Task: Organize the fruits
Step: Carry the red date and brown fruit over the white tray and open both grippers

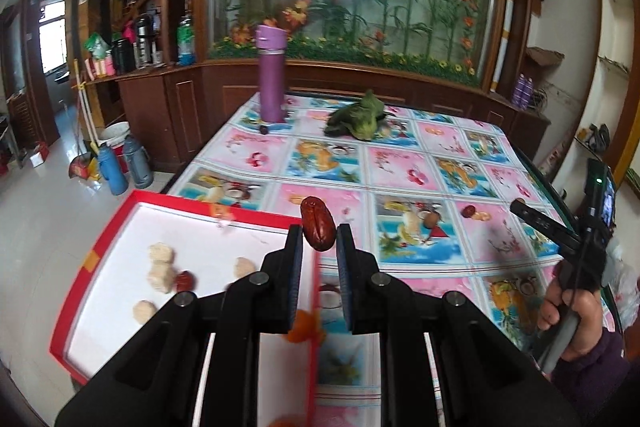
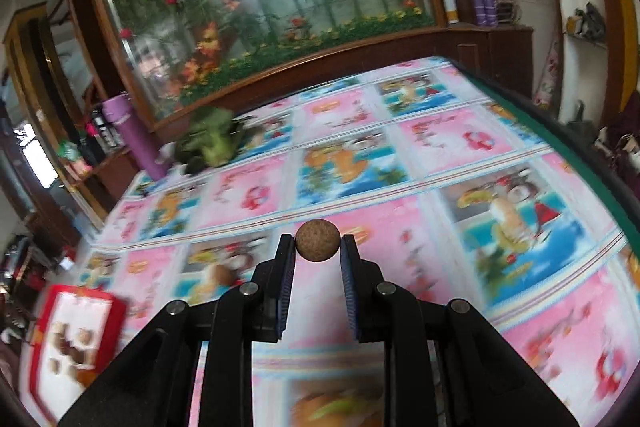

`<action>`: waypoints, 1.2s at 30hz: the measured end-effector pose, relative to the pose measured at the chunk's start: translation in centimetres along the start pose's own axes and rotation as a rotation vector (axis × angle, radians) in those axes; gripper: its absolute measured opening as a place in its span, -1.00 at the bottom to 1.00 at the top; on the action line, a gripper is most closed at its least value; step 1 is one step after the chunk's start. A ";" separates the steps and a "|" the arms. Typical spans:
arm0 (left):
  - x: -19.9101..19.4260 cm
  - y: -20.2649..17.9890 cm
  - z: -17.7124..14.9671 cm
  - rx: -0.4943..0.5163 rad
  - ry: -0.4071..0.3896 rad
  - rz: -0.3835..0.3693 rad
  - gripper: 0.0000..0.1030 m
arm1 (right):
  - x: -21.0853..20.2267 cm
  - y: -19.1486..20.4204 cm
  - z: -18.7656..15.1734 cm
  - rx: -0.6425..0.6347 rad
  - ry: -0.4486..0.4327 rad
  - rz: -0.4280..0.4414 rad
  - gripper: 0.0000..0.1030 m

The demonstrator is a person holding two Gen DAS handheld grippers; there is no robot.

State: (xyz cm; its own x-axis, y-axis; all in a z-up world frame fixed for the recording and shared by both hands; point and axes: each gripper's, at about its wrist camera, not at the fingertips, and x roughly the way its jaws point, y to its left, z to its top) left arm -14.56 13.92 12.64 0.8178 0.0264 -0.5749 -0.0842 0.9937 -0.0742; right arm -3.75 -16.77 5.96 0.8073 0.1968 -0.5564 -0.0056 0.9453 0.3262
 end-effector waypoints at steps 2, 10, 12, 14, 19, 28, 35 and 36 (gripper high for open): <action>-0.3 1.6 -0.1 -0.028 -0.005 0.017 -0.64 | -0.2 1.9 -0.5 -0.013 0.026 0.048 -0.58; -1.4 7.7 -1.2 -0.131 -0.014 0.089 -0.64 | -1.2 11.8 -2.3 -0.127 0.119 0.274 -0.58; -1.5 9.2 -1.6 -0.152 -0.010 0.105 -0.64 | -1.3 14.1 -3.0 -0.159 0.145 0.319 -0.58; -1.7 10.5 -1.9 -0.172 -0.012 0.127 -0.64 | -1.3 16.4 -3.7 -0.194 0.173 0.363 -0.58; -2.0 14.4 -2.9 -0.219 -0.002 0.183 -0.64 | -1.9 22.4 -5.6 -0.308 0.206 0.446 -0.58; -0.5 16.2 -4.9 -0.217 0.066 0.209 -0.64 | -0.9 27.5 -11.5 -0.424 0.355 0.544 -0.58; 0.8 17.0 -6.4 -0.219 0.125 0.222 -0.64 | 0.1 28.4 -14.6 -0.474 0.440 0.533 -0.58; 0.9 16.8 -6.6 -0.215 0.133 0.218 -0.64 | 0.2 28.5 -14.9 -0.478 0.449 0.531 -0.58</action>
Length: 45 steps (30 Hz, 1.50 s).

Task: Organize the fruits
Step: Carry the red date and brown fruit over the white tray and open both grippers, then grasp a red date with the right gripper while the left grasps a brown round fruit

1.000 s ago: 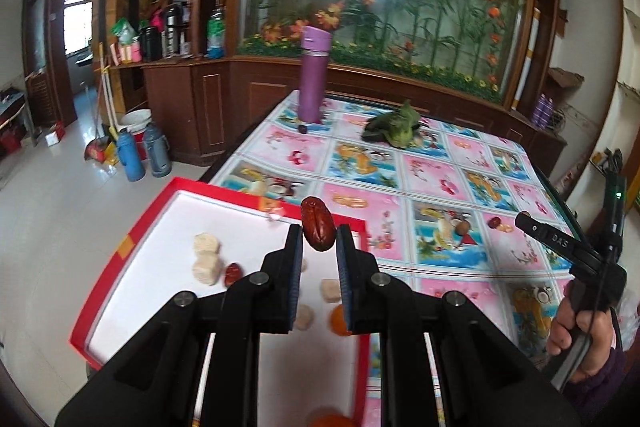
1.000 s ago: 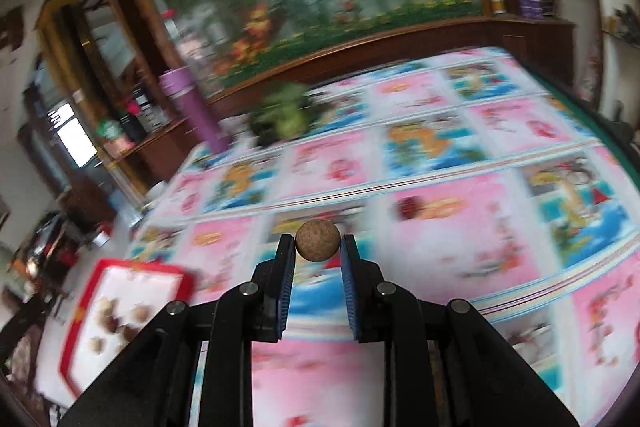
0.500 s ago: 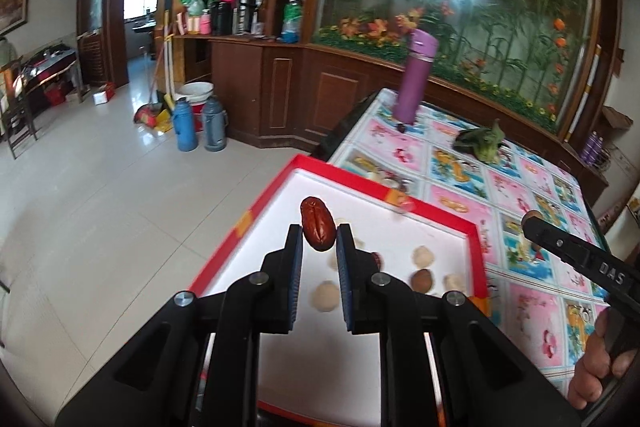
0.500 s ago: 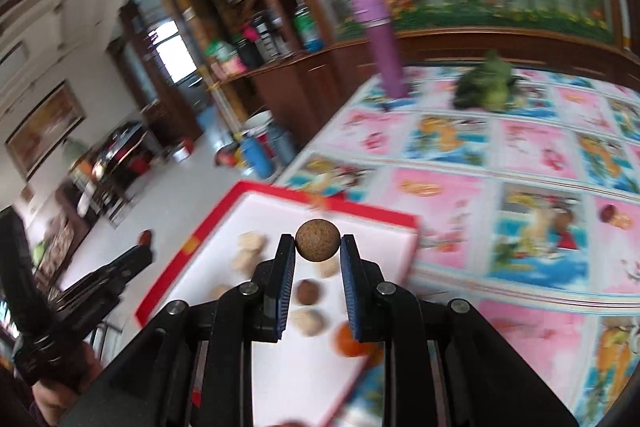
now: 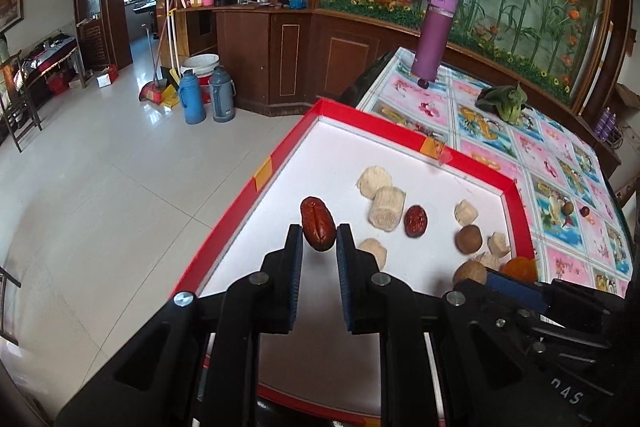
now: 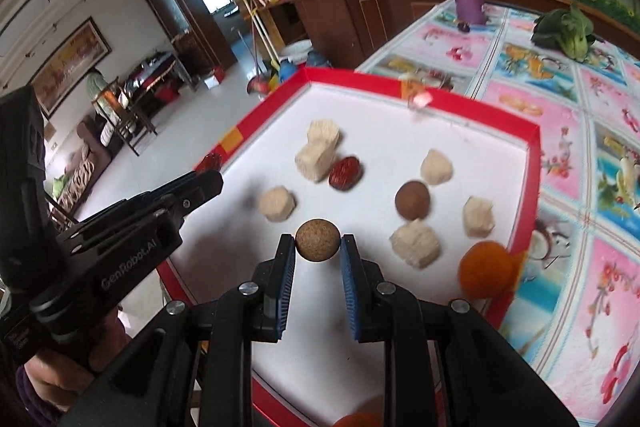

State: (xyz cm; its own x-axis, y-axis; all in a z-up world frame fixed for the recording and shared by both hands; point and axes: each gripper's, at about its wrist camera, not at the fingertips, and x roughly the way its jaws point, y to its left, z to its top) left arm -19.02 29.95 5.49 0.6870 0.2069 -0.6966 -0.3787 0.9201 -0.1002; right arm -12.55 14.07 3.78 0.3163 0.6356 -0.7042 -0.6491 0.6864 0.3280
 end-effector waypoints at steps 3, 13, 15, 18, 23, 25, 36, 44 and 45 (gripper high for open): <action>0.1 -0.7 -0.8 0.031 0.024 -0.017 -0.64 | 0.4 0.0 -0.2 0.004 0.016 -0.006 -0.58; 1.5 -1.8 -2.5 0.106 0.102 0.015 -0.64 | 1.3 -1.1 -0.3 0.064 0.062 -0.038 -0.58; 1.9 -2.1 -2.6 0.107 0.116 0.012 -0.64 | 1.4 -1.0 -0.1 0.064 0.060 -0.043 -0.58; 2.2 -2.4 -2.4 0.114 0.116 0.024 -0.63 | 1.6 -1.2 0.4 0.072 0.066 -0.049 -0.58; 2.8 -2.9 -1.8 0.121 0.120 0.049 -0.63 | 2.0 -1.6 1.0 0.081 0.065 -0.048 -0.58; 3.1 -2.9 -1.6 0.117 0.122 0.053 -0.63 | 2.1 -1.6 1.2 0.075 0.063 -0.049 -0.58; 3.0 -2.6 -0.9 0.047 0.157 0.039 0.09 | -0.7 -3.7 1.3 0.119 0.019 0.100 -0.13; 0.6 -3.1 -0.3 0.076 0.084 0.102 0.30 | -7.6 -9.3 0.9 0.185 -0.132 0.103 -0.11; 0.3 -3.3 -0.2 0.081 0.076 0.106 0.31 | -8.5 -10.3 0.8 0.192 -0.152 0.074 -0.11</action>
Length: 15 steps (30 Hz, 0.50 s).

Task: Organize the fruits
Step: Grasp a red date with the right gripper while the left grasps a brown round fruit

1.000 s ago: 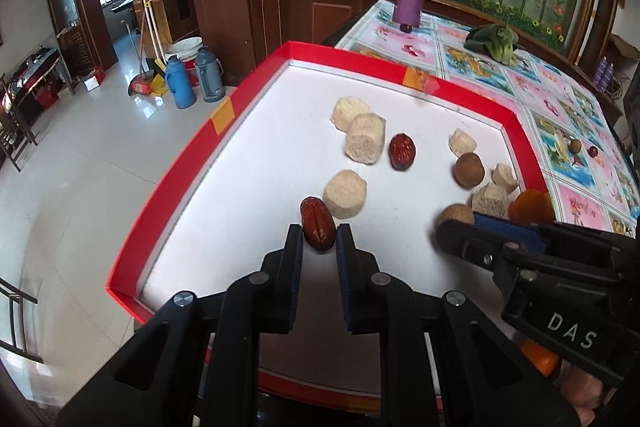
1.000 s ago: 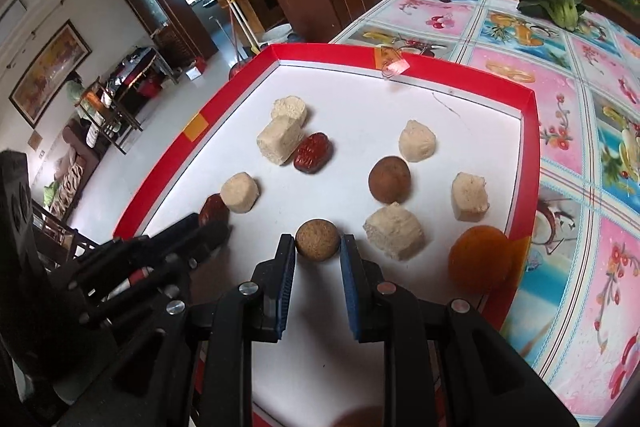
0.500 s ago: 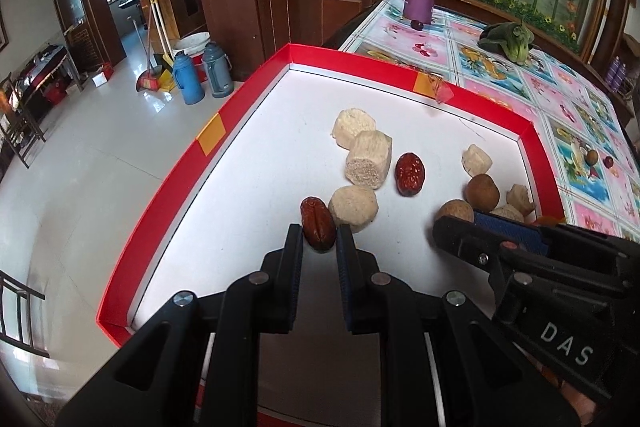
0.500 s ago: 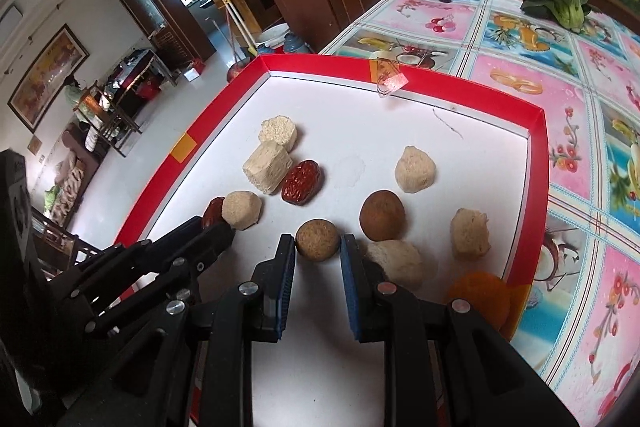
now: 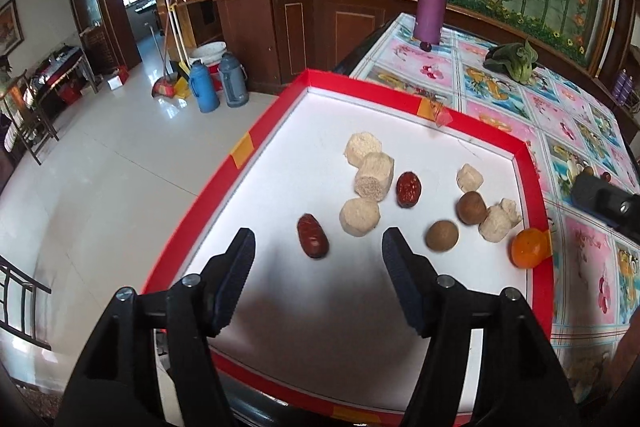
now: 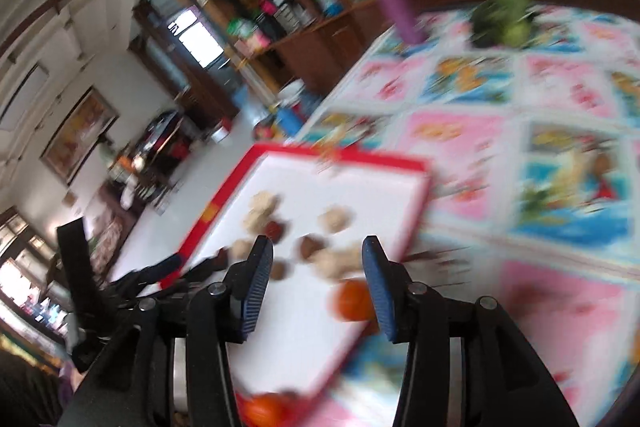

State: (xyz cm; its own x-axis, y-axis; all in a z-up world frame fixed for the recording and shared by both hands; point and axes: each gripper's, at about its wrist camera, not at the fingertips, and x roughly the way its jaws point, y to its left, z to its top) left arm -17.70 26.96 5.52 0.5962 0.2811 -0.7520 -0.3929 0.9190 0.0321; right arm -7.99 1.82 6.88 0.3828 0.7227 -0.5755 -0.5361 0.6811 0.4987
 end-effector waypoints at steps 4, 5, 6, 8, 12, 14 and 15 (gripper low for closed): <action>-1.3 -1.6 0.7 0.040 -0.029 -0.013 0.35 | -4.3 -5.1 0.6 0.071 -0.085 -0.113 -0.11; -1.5 -2.3 0.9 0.054 -0.034 -0.021 0.37 | -5.5 -6.9 0.6 0.102 -0.109 -0.154 -0.11; -1.8 -3.3 1.1 0.077 -0.041 -0.037 0.38 | -6.3 -8.3 0.7 0.125 -0.125 -0.185 -0.11; -2.3 -5.3 1.5 0.120 -0.051 -0.069 0.39 | -8.2 -11.7 0.8 0.167 -0.154 -0.298 -0.11; -2.8 -10.9 2.4 0.236 -0.057 -0.150 0.42 | -10.5 -16.1 0.9 0.193 -0.167 -0.458 -0.10; -2.6 -13.9 3.0 0.292 -0.053 -0.185 0.42 | -10.6 -17.8 1.3 0.201 -0.168 -0.516 -0.10; -2.5 -15.1 3.2 0.312 -0.053 -0.198 0.42 | -10.5 -18.2 1.5 0.203 -0.167 -0.524 -0.10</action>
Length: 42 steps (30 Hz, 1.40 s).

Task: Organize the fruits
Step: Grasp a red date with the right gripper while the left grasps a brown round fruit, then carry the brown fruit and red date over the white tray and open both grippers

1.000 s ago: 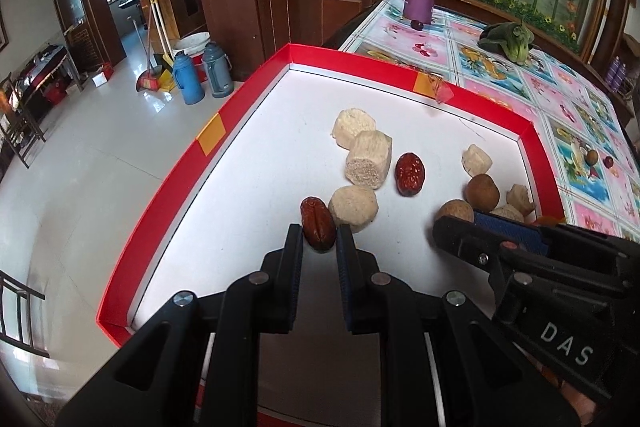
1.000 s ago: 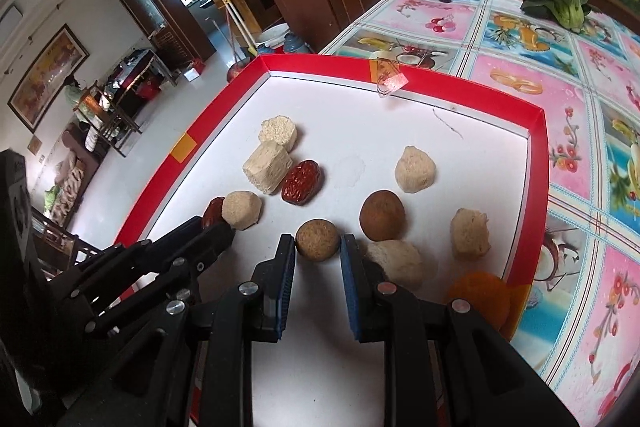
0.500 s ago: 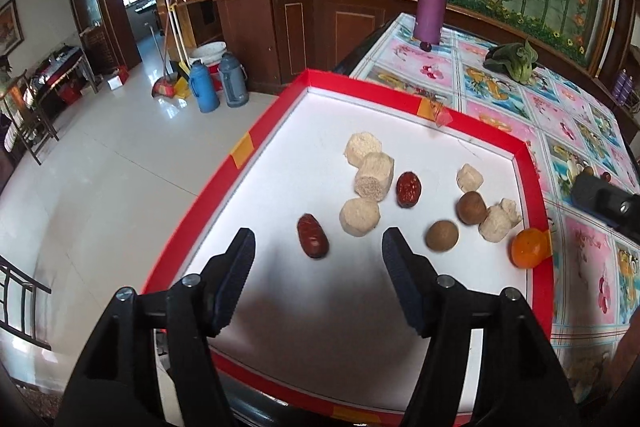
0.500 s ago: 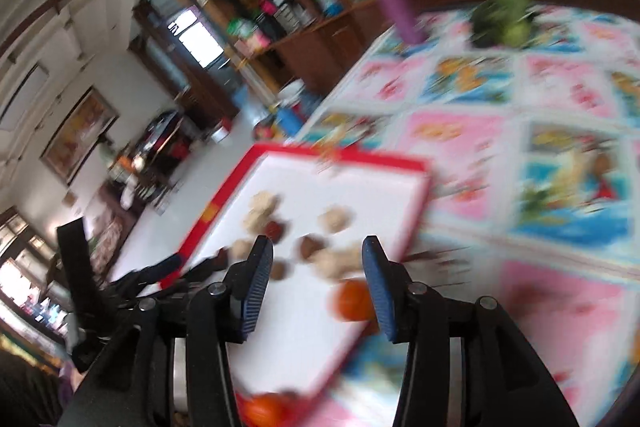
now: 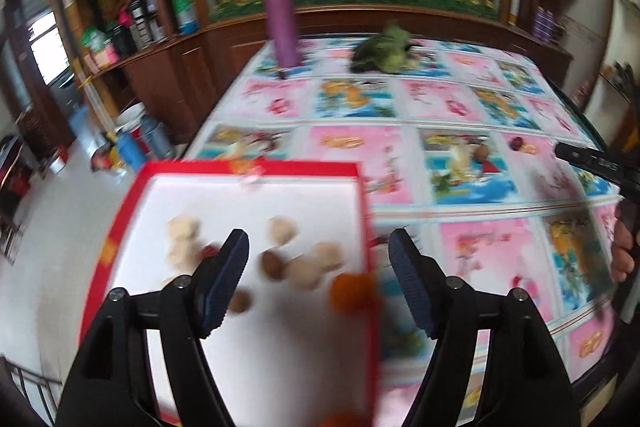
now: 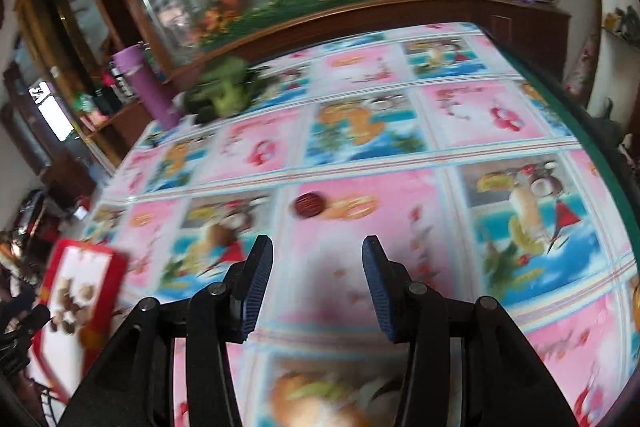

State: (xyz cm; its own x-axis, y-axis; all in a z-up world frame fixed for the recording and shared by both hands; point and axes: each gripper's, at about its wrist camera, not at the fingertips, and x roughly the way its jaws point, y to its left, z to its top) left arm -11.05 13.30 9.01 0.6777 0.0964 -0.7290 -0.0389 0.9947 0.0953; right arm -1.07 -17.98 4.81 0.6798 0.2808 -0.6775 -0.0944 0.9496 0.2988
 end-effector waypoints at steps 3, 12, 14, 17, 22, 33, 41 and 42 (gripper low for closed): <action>1.5 -3.4 1.8 0.060 0.011 -0.029 0.42 | 2.1 0.4 1.0 -0.005 0.008 -0.021 -0.10; 4.9 -7.1 4.7 0.095 0.029 -0.064 0.42 | 6.8 -0.4 2.1 0.101 0.085 0.030 -0.15; 5.3 -7.6 4.6 0.104 0.030 -0.071 0.42 | 7.0 -0.3 2.0 0.087 0.082 0.030 -0.16; 6.2 -8.6 4.6 0.116 0.036 -0.065 0.42 | 7.1 0.1 2.1 0.054 0.085 0.015 -0.28; 8.5 -10.7 5.3 0.116 0.053 -0.069 0.42 | 7.2 0.5 2.3 -0.019 0.131 -0.045 -0.69; 12.6 -15.3 6.8 0.140 0.112 -0.157 0.23 | 6.6 -0.7 2.5 -0.077 0.204 -0.064 -0.69; 14.5 -16.0 6.9 0.126 0.160 -0.177 -0.30 | 6.7 -0.6 2.4 -0.071 0.205 -0.073 -0.69; 14.6 -16.1 6.9 0.125 0.158 -0.180 -0.34 | 6.7 -0.6 2.4 -0.070 0.204 -0.073 -0.69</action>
State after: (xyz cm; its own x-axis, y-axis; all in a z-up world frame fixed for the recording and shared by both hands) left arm 4.53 -1.57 1.57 0.5421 -0.0678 -0.8376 0.1701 0.9850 0.0303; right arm 5.26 -17.02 1.75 0.5263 0.2263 -0.8196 -0.1058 0.9739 0.2010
